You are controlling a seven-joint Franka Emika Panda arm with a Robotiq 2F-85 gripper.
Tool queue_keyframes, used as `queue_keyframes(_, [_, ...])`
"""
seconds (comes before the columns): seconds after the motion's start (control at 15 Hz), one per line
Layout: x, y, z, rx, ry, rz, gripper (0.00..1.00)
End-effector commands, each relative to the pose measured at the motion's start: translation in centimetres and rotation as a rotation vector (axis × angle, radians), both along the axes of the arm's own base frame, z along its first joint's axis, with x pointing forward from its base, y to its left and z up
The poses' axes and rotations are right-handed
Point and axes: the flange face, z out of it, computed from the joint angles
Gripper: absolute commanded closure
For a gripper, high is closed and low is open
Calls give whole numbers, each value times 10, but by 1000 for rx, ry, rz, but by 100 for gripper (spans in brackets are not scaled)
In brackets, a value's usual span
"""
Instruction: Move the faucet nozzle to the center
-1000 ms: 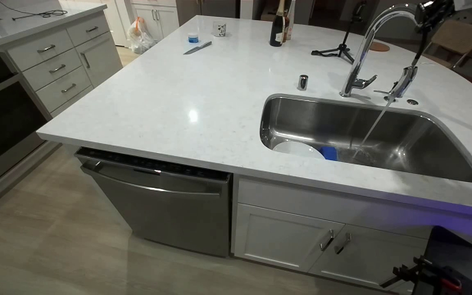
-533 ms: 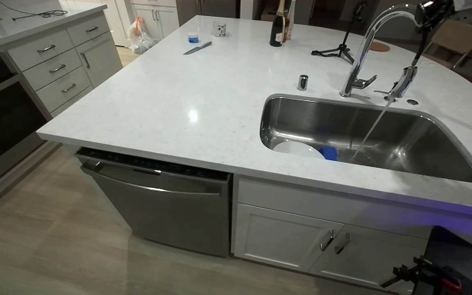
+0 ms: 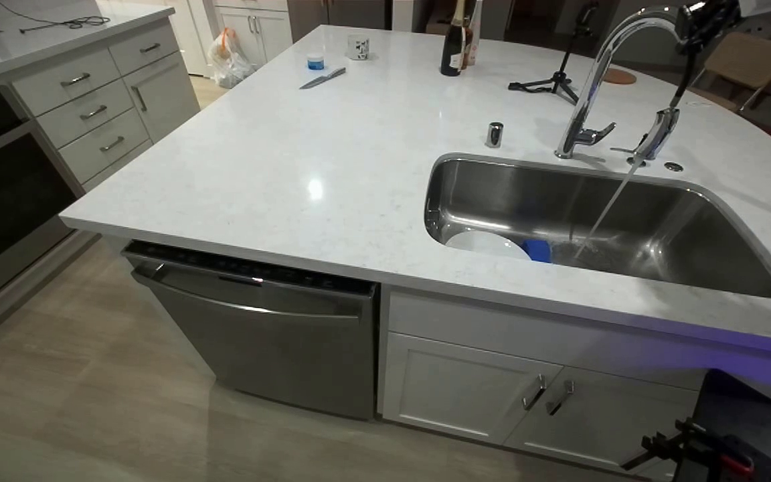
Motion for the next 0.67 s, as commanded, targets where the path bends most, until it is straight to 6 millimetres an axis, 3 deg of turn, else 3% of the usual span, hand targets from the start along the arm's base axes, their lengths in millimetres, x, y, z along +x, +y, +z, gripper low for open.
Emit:
queue_keyframes(0.0, [24,27,-7,43,-12,40,86])
queue_keyframes(0.6, [57,70,-21,92,-13,87,86])
